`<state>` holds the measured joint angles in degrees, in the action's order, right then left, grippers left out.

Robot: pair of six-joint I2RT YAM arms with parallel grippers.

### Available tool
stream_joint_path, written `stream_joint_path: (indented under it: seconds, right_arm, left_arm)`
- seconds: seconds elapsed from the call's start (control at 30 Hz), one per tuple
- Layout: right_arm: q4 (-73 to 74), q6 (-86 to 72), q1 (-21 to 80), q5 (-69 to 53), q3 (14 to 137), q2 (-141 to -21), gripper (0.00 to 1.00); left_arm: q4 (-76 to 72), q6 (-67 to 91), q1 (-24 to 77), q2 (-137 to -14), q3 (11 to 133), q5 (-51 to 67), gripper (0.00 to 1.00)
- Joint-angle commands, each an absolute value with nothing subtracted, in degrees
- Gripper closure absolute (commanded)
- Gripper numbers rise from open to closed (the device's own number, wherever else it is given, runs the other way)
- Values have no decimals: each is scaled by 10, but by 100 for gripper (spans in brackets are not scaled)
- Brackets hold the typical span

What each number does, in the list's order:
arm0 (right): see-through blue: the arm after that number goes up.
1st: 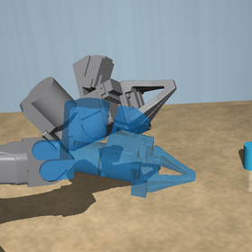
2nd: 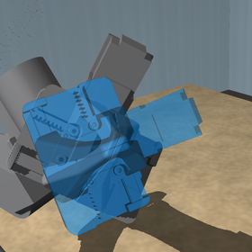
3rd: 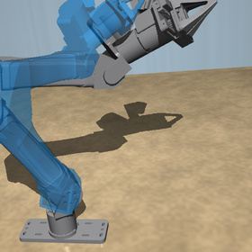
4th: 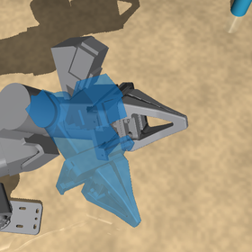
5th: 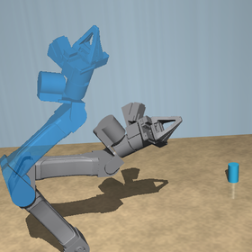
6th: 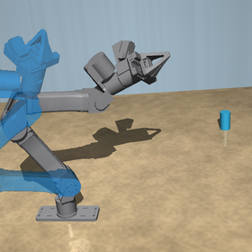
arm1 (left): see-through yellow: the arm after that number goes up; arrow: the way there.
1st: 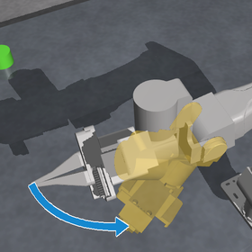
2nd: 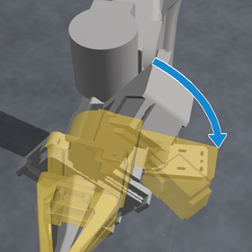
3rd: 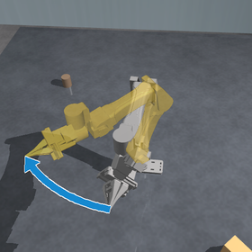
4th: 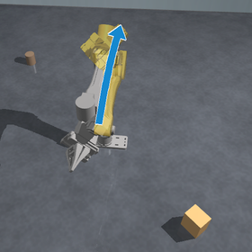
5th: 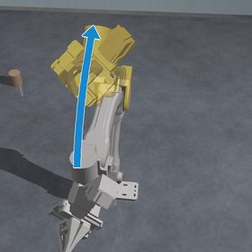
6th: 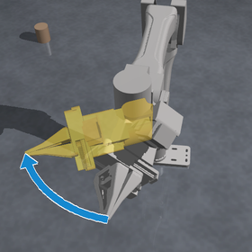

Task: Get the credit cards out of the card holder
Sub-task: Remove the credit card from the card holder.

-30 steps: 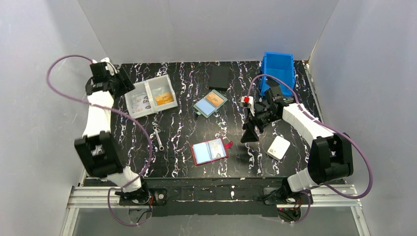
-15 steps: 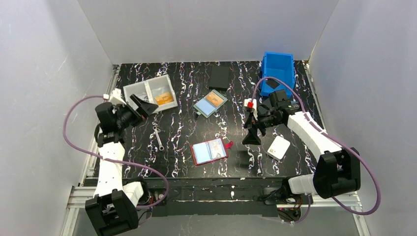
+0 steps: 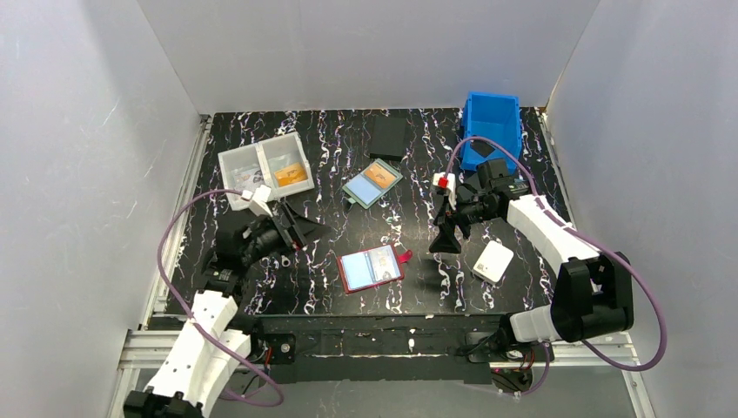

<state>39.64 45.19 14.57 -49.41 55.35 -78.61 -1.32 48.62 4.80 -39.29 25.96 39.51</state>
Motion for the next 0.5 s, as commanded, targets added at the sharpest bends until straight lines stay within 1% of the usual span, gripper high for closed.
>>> stream_joint_path:
  seconds: [0.0,0.17,0.27,0.37,0.47]
  right_arm:
    - [393,452,142,-508,556,-797,0]
    - [391,454,142,-516,552,-799,0]
    - [391,453,142,-527,550,-801,0]
    - [386,448,142,-535,546,-802,0]
    - [376,439,142,-542,540,-798,0]
  left_arm:
    - [-19,503,148,-400,247,299,1]
    - [-20,504,278,-426,244,189,1]
    - [-22,495,349,-465,262,155,1]
    - [-23,494,403,-510,282,129,1]
    - [-28,496,435,-530,289,98,1]
